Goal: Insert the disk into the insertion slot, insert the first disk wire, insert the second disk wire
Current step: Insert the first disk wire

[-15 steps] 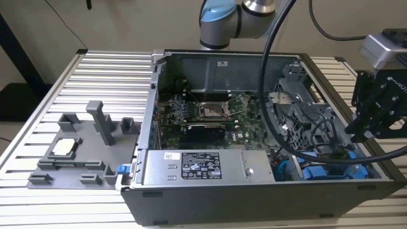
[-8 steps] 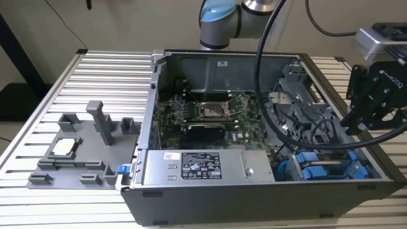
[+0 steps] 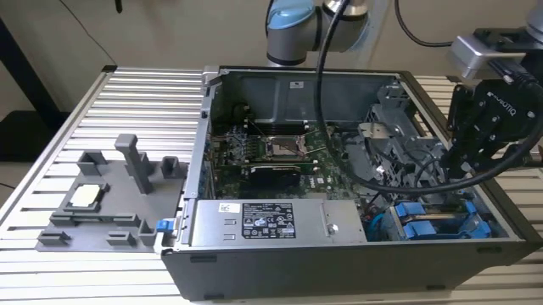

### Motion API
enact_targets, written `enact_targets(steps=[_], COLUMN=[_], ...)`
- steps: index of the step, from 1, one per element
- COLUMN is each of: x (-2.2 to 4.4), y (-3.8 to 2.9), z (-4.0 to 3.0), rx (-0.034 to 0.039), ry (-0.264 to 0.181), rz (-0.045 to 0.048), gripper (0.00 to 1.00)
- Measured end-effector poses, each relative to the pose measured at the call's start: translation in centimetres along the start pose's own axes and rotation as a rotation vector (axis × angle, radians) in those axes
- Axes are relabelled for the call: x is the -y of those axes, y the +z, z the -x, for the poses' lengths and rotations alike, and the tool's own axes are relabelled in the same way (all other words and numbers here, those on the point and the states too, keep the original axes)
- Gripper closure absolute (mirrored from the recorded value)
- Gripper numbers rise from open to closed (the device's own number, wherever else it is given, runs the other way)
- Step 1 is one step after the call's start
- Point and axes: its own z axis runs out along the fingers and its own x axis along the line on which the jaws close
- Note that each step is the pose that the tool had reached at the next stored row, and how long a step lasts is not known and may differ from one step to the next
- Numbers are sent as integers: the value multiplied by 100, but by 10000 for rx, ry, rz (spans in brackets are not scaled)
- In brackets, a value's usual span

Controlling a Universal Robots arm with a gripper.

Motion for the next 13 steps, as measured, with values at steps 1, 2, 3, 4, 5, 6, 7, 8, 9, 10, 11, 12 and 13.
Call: enact_targets(steps=[1,2,3,4,5,6,7,8,9,10,11,12,13], x=[-45,-93,-138,-184,-228,-272,-317,-363,-408,-455,-502,-542,-564], y=[1,2,3,4,5,6,7,9,11,13,15,17,21], z=[-1,-2,-3,-3,-3,-3,-2,1,5,12,21,33,50], rx=[0,0,0,-1,0,0,0,1,1,2,1,1,0], ry=[1,2,1,1,2,1,1,1,1,1,0,0,1], rz=[-2,-6,-11,-16,-20,-24,-29,-34,-42,-50,-61,-71,-87], gripper=[73,73,73,73,73,73,73,73,73,73,73,73,73])
